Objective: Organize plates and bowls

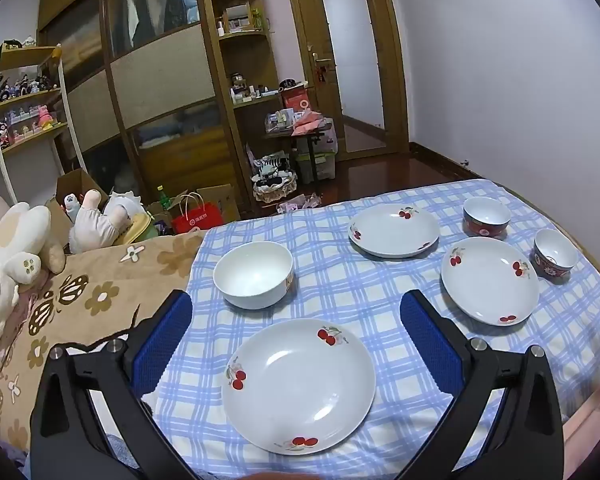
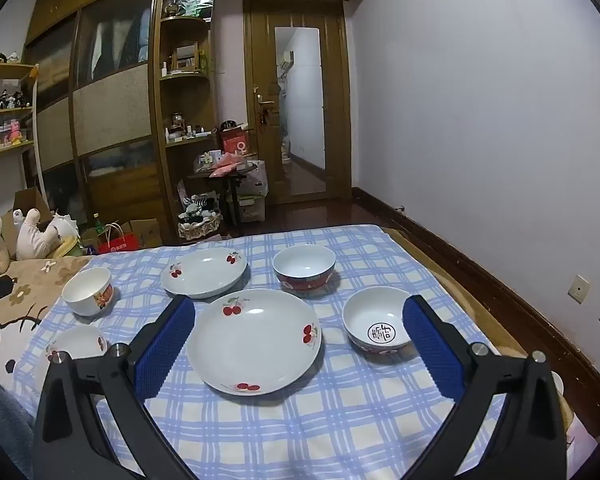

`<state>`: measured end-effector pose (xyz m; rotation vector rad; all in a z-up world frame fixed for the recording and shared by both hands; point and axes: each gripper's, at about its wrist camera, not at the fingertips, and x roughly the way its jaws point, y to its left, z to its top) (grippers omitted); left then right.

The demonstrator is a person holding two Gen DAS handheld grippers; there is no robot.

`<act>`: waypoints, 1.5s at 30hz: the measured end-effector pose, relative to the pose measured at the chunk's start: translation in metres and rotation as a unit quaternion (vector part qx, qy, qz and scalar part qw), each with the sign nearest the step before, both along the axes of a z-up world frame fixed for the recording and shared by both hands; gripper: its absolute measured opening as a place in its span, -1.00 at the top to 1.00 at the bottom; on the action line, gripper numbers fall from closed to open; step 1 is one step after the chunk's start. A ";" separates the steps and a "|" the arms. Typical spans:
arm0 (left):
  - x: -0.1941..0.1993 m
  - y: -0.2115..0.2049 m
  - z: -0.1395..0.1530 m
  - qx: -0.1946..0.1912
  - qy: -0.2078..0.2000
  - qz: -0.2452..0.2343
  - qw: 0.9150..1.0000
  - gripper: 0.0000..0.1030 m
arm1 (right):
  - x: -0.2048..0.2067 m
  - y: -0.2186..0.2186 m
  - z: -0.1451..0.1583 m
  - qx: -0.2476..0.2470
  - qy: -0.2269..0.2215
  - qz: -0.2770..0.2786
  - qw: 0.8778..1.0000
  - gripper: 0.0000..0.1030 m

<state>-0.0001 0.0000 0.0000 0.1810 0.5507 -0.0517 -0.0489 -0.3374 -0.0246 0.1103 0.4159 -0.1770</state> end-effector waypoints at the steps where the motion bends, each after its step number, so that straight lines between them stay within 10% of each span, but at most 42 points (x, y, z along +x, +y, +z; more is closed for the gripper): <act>1: 0.000 0.000 0.000 0.000 0.000 0.000 1.000 -0.98 | 0.000 0.000 0.000 0.000 0.000 0.001 1.000 -1.00; 45: -0.001 0.003 0.003 0.003 -0.005 0.002 1.000 -0.98 | 0.003 0.004 -0.005 -0.003 0.009 0.004 1.000 -1.00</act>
